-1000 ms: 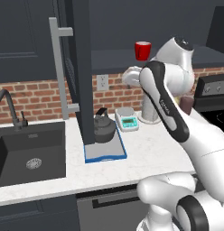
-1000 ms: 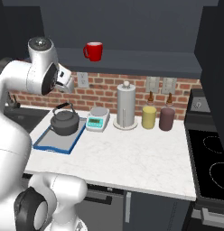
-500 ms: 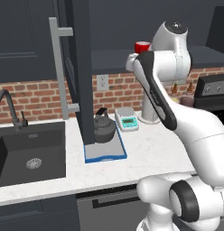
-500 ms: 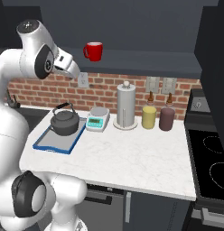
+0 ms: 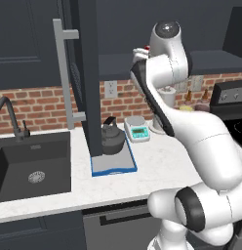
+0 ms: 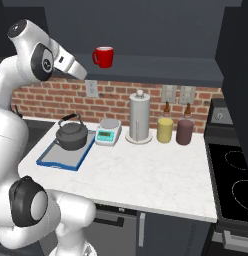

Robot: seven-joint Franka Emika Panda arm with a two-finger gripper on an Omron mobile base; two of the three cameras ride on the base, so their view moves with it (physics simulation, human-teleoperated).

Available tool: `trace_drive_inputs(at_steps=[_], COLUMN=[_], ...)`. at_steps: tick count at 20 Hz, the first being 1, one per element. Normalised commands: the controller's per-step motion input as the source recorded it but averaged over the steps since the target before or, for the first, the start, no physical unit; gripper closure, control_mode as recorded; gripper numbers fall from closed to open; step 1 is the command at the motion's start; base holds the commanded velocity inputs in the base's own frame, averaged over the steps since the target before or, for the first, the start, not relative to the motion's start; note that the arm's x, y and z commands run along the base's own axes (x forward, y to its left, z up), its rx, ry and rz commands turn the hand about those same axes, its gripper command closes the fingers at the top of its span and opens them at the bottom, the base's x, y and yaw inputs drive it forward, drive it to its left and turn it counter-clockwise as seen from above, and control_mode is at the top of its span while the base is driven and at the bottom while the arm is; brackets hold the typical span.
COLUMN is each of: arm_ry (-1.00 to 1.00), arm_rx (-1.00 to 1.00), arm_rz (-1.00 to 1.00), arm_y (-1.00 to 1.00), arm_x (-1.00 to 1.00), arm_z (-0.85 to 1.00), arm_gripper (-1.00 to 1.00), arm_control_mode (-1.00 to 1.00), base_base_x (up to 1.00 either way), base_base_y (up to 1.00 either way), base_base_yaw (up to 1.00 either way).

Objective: Pick the kettle from the counter and place it on the tray. Then pick the mug from the cabinet and place it on the tray. Then close the cabinet doors.

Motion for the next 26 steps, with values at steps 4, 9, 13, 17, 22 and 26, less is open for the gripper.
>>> trace_drive_inputs(at_steps=[4, 9, 13, 17, 22, 26], arm_ry=[-0.04, 0.15, 0.12, 0.0, -0.16, -0.08], arm_rx=[0.0, -0.05, -0.12, -0.14, -0.17, -0.02], arm_rz=[-0.16, -0.04, 0.0, 0.0, -0.01, 0.0], arm_y=[-0.12, -0.08, -0.04, 0.0, 0.0, -0.04], arm_x=[0.28, 0.3, 0.38, 0.35, 0.31, 0.36], arm_z=[0.16, 0.23, 0.02, -0.05, -0.32, -0.06], arm_gripper=[-1.0, -1.0, -1.0, -1.0, -1.0, -1.0], arm_control_mode=[-1.0, -1.0, -1.0, -1.0, -1.0, -1.0], base_base_x=[0.0, 0.0, 0.0, 0.0, 0.0, 0.0], base_base_y=[0.0, 0.0, 0.0, 0.0, 0.0, 0.0], base_base_yaw=[0.0, 0.0, 0.0, 0.0, 0.0, 0.0])
